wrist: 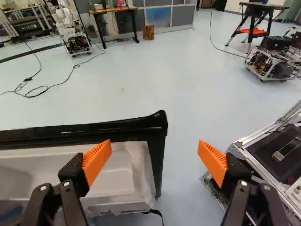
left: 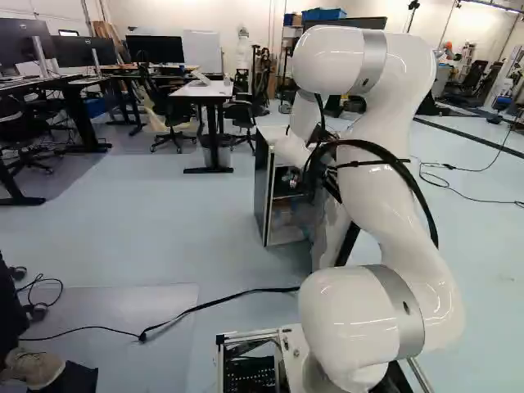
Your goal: Open the fridge door
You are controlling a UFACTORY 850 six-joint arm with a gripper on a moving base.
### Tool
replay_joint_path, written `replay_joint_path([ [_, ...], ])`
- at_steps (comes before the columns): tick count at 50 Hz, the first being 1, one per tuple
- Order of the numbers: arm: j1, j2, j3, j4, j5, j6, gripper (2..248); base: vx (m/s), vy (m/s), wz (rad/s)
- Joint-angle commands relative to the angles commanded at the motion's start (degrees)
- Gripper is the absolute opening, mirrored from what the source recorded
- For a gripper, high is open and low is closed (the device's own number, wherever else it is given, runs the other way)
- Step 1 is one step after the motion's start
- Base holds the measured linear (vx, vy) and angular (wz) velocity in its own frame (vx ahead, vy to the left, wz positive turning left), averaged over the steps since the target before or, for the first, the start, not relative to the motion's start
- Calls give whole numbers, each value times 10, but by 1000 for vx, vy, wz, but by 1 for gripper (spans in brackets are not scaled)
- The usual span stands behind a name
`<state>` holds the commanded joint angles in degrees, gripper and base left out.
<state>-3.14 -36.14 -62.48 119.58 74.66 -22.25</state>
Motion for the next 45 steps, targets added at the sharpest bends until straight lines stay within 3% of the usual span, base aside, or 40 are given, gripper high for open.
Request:
replay_joint_path([
  [45,-105,-39,-83,0,17,0,247,0,0,0],
])
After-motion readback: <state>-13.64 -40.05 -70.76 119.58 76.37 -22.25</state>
